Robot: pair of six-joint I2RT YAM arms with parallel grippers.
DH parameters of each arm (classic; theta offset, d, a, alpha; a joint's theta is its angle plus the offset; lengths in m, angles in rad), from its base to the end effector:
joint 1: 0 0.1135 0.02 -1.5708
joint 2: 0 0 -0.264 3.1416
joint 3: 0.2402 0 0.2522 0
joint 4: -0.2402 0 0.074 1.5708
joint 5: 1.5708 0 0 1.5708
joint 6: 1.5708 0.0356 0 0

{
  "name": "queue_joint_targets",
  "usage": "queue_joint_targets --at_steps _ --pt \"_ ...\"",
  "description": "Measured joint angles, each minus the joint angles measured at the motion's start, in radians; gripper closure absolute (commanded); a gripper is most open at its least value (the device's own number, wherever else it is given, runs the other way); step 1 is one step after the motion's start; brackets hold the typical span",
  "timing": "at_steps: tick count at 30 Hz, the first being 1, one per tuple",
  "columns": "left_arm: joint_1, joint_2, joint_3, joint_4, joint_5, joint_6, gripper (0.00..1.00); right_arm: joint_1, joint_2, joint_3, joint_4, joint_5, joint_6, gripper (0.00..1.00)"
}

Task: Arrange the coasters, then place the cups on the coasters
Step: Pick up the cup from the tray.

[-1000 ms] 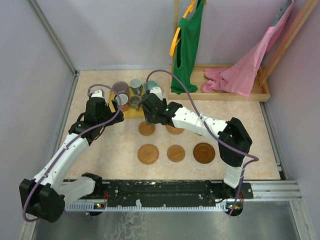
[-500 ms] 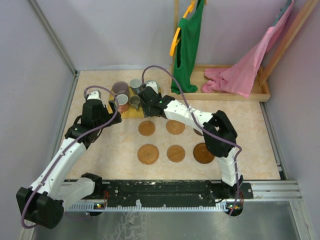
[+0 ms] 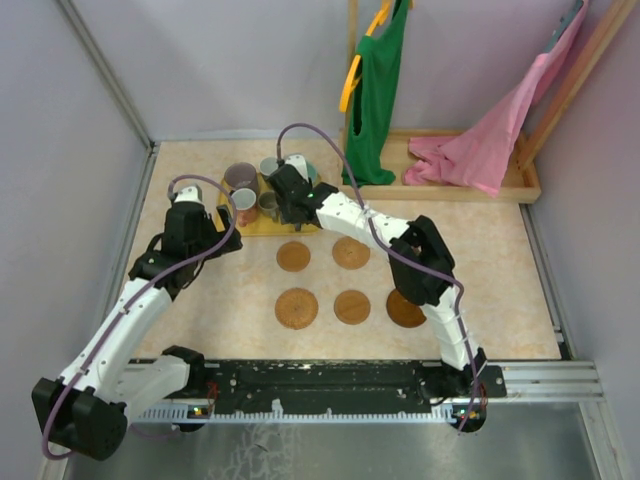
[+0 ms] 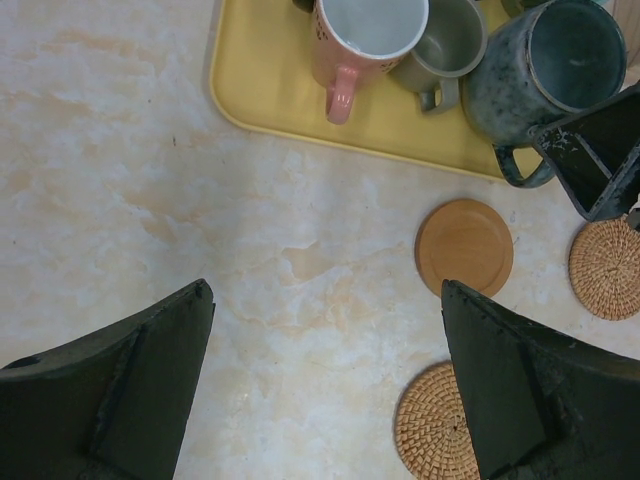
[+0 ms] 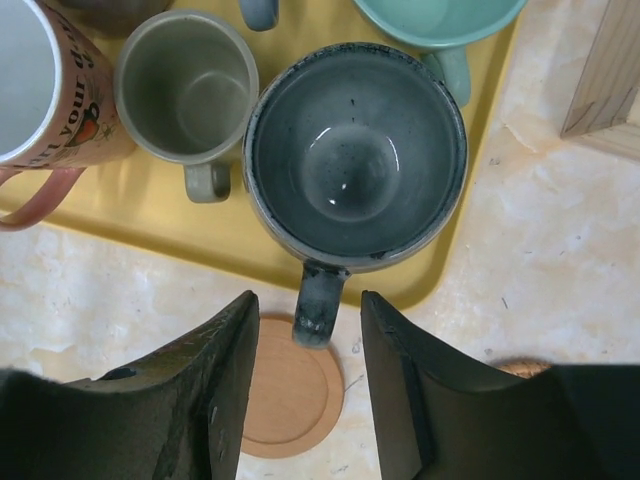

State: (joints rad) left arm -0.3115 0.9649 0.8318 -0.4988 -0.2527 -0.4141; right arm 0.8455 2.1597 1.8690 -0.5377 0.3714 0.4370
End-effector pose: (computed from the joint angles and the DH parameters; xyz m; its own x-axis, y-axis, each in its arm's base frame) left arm 0.2007 -0.0553 0.2934 -0.5569 -0.2300 -0.7981 -0.1303 0.9732 -0.1895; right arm 0.3354 0.3588 0.2413 -0.6691 -0.1603 -0.7257 -0.2774 0.9598 0.0438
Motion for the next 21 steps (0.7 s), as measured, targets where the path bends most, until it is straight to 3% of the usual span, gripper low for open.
queue_joint_targets --at_steps 21 --pt "0.000 -0.007 0.000 -0.007 -0.001 0.010 0.00 0.000 0.045 0.010 -0.027 0.028 0.066 0.66"
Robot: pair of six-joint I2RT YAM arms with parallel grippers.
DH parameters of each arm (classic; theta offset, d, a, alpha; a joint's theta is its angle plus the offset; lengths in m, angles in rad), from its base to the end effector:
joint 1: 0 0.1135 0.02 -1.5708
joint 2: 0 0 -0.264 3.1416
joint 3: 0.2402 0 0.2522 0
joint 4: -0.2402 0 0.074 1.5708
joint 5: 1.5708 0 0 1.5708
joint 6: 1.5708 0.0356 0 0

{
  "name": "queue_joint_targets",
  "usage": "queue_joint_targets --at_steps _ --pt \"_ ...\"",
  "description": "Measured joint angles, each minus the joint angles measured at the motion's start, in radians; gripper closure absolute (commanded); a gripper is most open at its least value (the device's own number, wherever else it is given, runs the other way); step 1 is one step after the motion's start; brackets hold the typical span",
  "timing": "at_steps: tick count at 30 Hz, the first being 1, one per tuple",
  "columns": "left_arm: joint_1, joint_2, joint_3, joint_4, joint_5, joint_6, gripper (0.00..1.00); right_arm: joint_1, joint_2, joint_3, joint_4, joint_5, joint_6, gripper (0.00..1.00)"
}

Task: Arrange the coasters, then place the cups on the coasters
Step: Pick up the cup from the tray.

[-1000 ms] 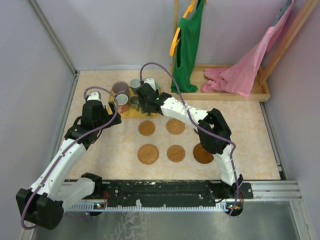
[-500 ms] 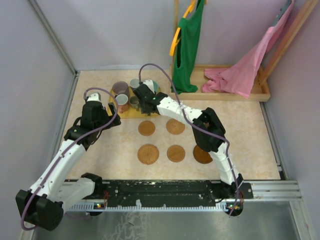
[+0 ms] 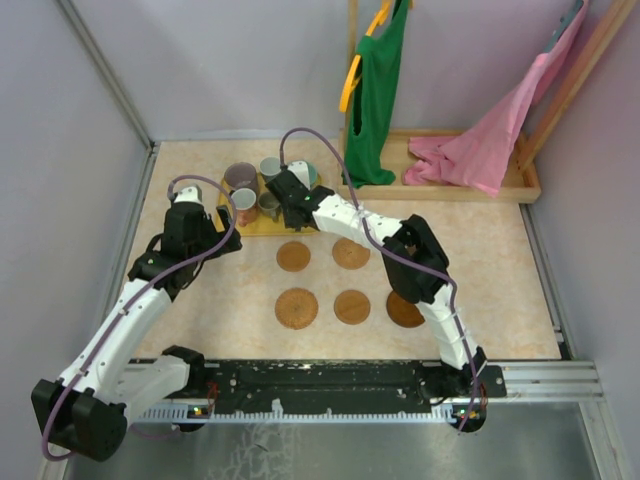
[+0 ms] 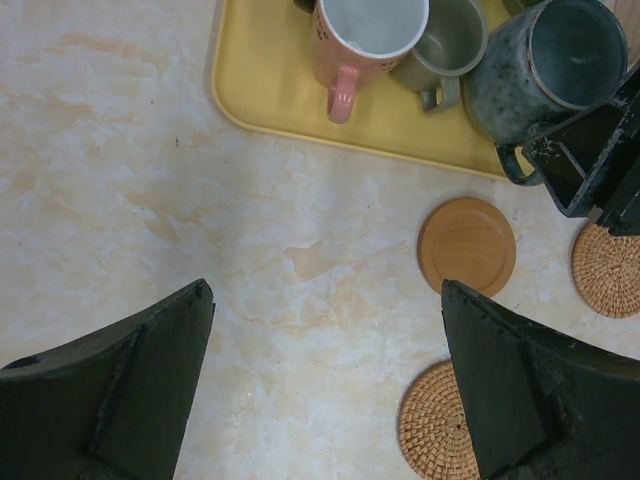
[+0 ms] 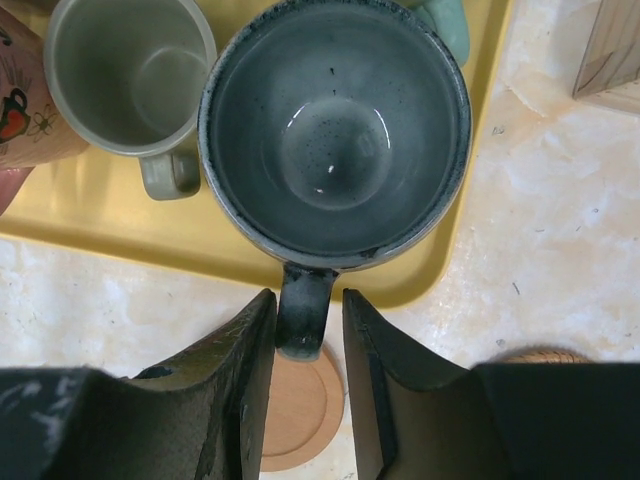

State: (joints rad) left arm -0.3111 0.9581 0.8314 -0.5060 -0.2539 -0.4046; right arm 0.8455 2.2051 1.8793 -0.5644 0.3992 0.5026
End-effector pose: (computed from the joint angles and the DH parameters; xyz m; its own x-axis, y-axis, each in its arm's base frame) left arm 0.1991 -0.0546 0.2939 -0.5582 -0.2207 -0.7998 -0.1265 0.9753 -0.1809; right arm 0.3387 0.3612 0.2216 -0.7058 -0.1271 -0.6970 -0.2137 0.9762 0.0384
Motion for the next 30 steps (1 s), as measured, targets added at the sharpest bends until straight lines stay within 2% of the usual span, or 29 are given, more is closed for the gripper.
queue_joint_targets --at_steps 12,19,24,30 --pt "0.000 -0.002 -0.011 -0.004 0.000 0.003 0.00 0.000 0.016 0.000 0.015 0.011 0.025 0.70" --pt "0.000 -0.010 -0.016 -0.005 0.000 0.006 0.00 0.000 0.041 0.000 0.023 0.029 0.033 0.84" --pt "0.000 -0.011 -0.021 -0.007 0.000 0.006 0.00 -0.002 0.042 0.000 0.026 0.031 0.033 1.00" --pt "0.000 -0.011 -0.022 -0.009 0.000 0.006 0.00 -0.002 0.042 0.000 0.027 0.030 0.033 1.00"
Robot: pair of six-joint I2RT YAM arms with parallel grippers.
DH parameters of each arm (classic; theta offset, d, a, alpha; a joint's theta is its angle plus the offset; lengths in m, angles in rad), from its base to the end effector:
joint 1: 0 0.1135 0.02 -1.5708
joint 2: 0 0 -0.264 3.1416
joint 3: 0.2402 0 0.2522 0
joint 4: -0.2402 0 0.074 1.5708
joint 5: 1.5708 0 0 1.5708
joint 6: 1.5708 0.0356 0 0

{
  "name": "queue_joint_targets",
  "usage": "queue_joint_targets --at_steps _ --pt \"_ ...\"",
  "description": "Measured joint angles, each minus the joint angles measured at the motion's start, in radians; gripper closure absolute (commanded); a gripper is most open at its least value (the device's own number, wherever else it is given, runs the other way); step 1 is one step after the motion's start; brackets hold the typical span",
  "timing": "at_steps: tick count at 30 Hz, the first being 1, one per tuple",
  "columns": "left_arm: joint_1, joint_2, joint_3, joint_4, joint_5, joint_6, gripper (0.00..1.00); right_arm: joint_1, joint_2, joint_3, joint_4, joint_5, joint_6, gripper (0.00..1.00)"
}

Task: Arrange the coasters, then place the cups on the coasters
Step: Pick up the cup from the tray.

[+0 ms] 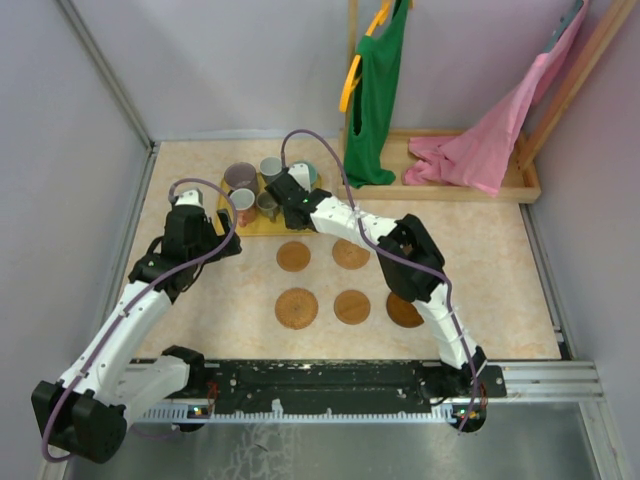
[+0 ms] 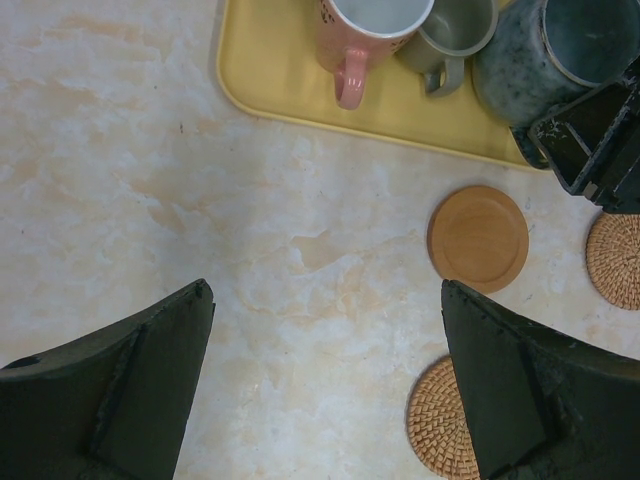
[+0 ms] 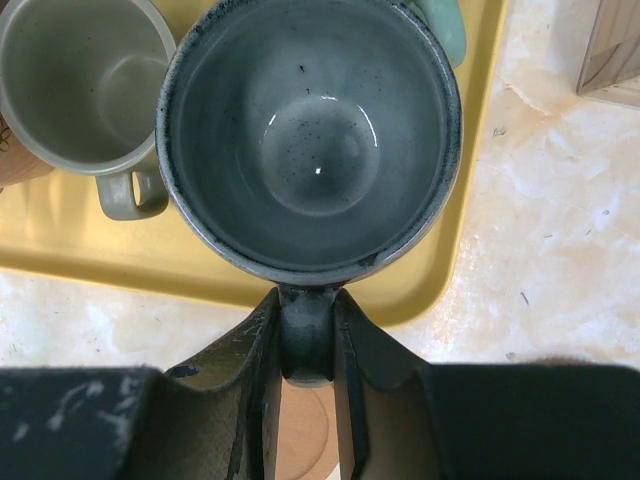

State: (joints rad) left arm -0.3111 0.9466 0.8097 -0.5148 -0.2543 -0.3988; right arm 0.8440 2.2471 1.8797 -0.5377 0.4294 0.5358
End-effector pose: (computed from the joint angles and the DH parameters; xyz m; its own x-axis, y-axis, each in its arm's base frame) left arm 0.1958 -0.0536 0.2879 -0.5732 -0.2105 -0.7919 -0.1267 0.9776 -0.1681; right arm 0.3440 0.3646 0.2037 -0.7090 -0.0988 -0.6982 -0.1705 0.9848 0.0338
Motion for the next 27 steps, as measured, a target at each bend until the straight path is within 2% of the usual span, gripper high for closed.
queue_joint_targets --at_steps 13,27 --pt "0.003 -0.003 -0.005 -0.001 0.000 0.000 0.00 0.000 -0.019 -0.053 0.078 0.018 -0.018 1.00" --pt "0.004 -0.003 -0.006 -0.001 0.001 0.000 0.00 -0.001 -0.072 -0.100 0.068 0.027 -0.047 1.00"
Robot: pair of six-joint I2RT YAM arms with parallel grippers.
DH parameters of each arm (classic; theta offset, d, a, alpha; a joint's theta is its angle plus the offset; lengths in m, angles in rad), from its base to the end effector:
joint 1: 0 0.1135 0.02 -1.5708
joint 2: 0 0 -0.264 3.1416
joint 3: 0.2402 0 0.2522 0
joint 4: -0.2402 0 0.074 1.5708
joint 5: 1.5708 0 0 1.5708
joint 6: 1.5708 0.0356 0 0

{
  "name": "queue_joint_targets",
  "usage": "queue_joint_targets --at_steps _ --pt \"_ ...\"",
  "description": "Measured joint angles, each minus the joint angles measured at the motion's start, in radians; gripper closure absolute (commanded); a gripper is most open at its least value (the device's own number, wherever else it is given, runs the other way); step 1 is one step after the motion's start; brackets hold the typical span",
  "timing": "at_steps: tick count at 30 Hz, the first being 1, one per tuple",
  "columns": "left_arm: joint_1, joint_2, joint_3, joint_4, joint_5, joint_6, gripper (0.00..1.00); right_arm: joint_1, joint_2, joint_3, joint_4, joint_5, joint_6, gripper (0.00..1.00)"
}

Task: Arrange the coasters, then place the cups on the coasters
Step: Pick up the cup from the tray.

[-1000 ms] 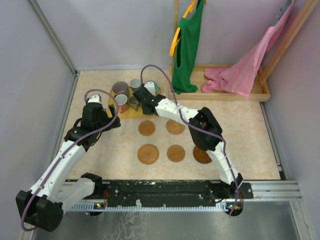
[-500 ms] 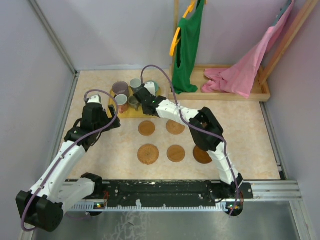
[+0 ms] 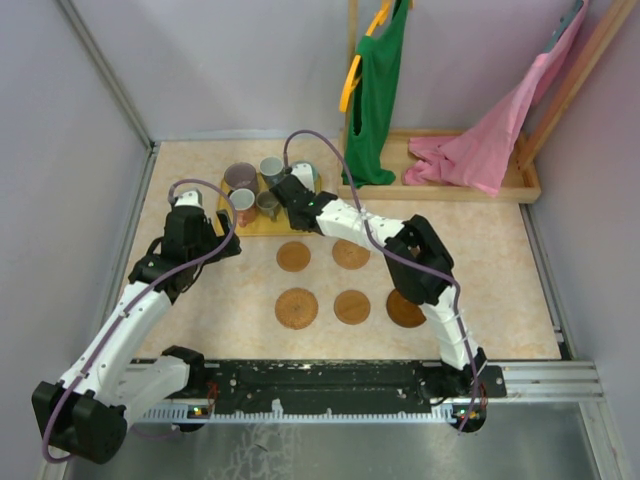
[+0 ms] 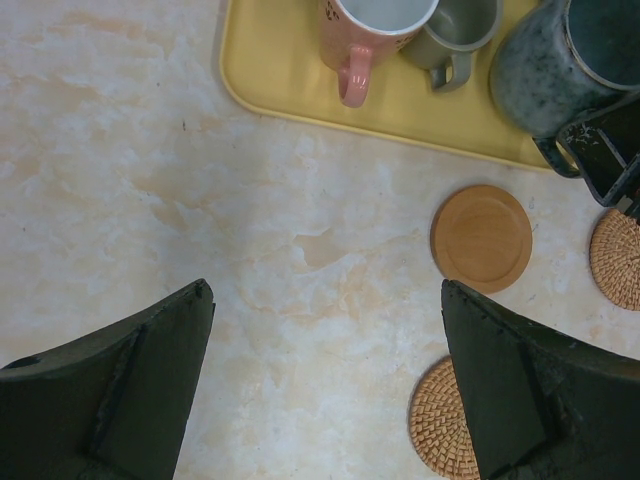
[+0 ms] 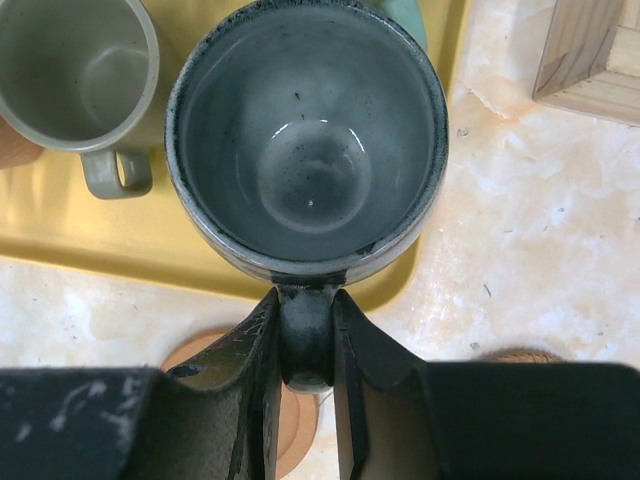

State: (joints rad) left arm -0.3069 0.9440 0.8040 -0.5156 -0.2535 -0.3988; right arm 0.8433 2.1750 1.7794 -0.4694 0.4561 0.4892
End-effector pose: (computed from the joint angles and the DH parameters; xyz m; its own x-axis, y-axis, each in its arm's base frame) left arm 0.1953 -0.0525 0.2864 -0.5755 -0.2119 -0.7899 -0.1308 0.9773 -0.1669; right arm 0.3361 0.3539 0.2111 -0.6726 -0.1209 -0.7301 -0.1863 0.9825 0.0089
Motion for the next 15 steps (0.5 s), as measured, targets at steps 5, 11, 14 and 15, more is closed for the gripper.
queue_joint_targets --at_steps 5,11,14,15 --pt "0.000 0.000 0.000 0.000 0.000 0.000 0.00 0.000 -0.023 -0.021 -0.011 0.000 -0.010 1.00" --pt "0.000 0.000 0.000 0.000 0.000 0.000 0.00 0.000 -0.065 -0.038 -0.006 0.003 -0.019 1.00" --pt "0.000 0.000 0.000 0.000 0.000 0.000 0.00 0.000 -0.097 -0.060 0.001 0.004 -0.023 1.00" --pt "0.000 0.000 0.000 0.000 0.000 0.000 0.00 0.000 -0.109 -0.067 0.001 0.005 -0.023 1.00"
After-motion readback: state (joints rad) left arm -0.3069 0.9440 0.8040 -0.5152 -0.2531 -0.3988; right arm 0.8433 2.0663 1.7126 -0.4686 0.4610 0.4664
